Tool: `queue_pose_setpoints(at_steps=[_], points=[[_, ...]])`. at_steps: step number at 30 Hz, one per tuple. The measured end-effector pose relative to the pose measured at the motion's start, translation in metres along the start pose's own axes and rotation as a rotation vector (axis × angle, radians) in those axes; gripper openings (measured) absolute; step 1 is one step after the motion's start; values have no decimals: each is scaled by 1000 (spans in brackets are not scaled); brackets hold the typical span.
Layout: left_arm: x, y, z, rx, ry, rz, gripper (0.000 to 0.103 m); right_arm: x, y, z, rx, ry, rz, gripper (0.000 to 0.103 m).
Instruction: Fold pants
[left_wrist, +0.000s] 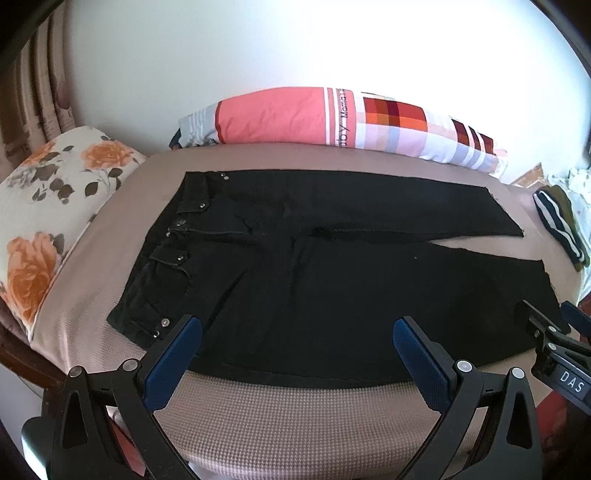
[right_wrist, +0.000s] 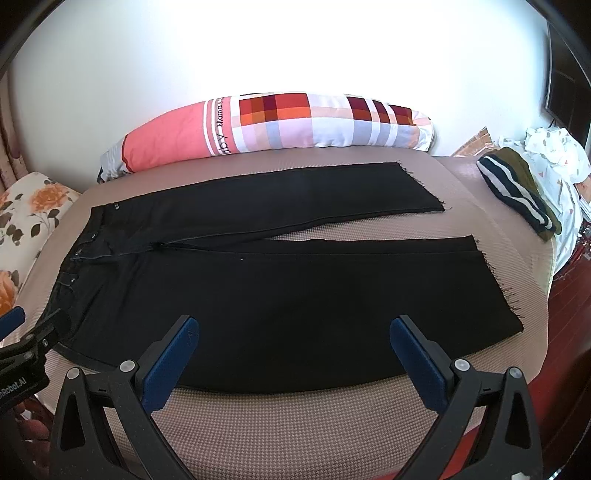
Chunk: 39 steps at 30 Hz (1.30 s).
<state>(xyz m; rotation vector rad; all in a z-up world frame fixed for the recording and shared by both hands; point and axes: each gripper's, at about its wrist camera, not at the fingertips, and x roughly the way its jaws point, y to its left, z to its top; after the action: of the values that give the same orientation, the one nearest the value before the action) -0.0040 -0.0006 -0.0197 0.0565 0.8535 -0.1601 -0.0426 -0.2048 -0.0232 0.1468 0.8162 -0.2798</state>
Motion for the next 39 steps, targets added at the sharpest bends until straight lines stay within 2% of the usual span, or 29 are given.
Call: queue_pose_setpoints(at_steps=[8, 19, 20, 26, 39], points=[[4, -5, -1, 26, 29, 19, 103, 0, 0, 0, -5, -1, 4, 103], [7, 5, -2, -28, 35, 74, 103, 6, 8, -10, 7, 12, -19, 103], [7, 5, -2, -29, 39, 77, 103, 3, -2, -2, 9, 16, -20, 103], [13, 7, -5, -37, 72, 65, 103, 3, 1, -2, -2, 17, -20, 103], [13, 1, -7, -15, 68, 60, 103, 5, 3, -2, -4, 21, -12, 103]])
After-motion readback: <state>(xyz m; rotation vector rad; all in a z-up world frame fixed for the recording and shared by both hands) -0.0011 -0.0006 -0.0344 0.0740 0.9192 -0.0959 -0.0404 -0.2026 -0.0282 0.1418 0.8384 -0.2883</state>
